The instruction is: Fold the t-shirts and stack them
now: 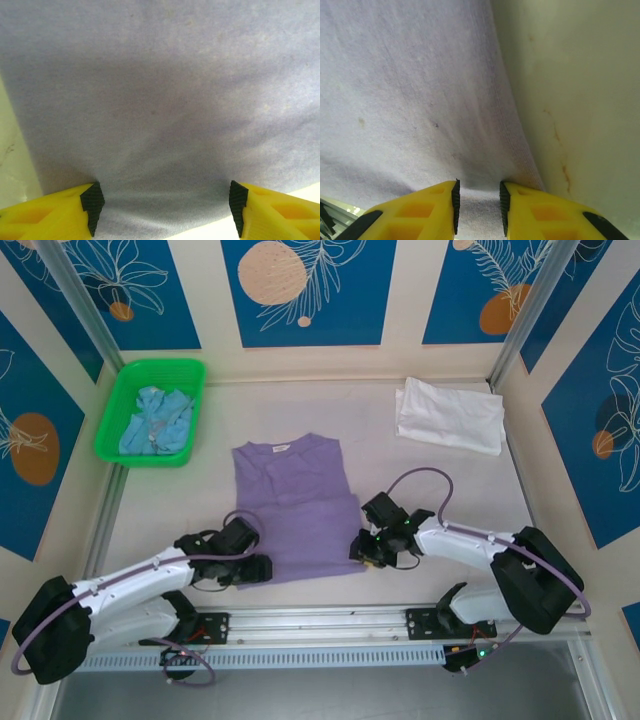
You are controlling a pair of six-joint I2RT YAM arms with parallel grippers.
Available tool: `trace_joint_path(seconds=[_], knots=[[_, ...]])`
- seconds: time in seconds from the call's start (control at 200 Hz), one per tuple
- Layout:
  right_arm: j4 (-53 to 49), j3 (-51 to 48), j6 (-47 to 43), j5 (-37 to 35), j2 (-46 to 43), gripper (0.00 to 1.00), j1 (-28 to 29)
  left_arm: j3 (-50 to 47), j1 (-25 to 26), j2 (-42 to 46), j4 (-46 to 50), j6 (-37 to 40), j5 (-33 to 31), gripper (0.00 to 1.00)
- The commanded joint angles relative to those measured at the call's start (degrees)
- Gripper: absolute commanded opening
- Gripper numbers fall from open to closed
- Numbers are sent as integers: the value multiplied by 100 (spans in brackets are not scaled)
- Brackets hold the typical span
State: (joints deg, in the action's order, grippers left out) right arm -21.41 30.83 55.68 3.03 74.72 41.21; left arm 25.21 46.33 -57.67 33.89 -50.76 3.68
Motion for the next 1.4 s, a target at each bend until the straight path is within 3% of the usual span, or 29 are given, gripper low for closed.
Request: trace_joint_path(seconds=[0.0,0.135,0.315,0.47,0.63,0.825,1.0,1.2,1.395], knots=[[-435,-418,528,-35,-2,32,304,-161,25,8,713,-236,-326,71],[-188,-714,1253,-93,-201,32,911,-111,22,95,879,-289,-476,71],[-663,-523,1819,-616,-775,35,1544,132,8,434,1200,-427,-682,73],[-1497,-535,2084,-1391,-1923,49,1601,379,-14,936,2007,-764,-1248,75],[-1169,-1128,2133,-1151,-2819,53,1517,-27,-36,1493,2036,-1218,-976,70],[-1084,-900,1735,-901,-2291,53,1560,-525,-36,1575,1601,-1512,-430,53],[-939,-559,1577,-949,-1628,50,1704,-509,-32,1631,1635,-1593,-581,50],[-597,-525,1528,-1037,-1752,50,1977,-505,-29,1811,1616,-1669,-724,50],[-518,-465,1547,-1006,-1366,47,1978,-631,-36,1760,1240,-1696,-661,34]])
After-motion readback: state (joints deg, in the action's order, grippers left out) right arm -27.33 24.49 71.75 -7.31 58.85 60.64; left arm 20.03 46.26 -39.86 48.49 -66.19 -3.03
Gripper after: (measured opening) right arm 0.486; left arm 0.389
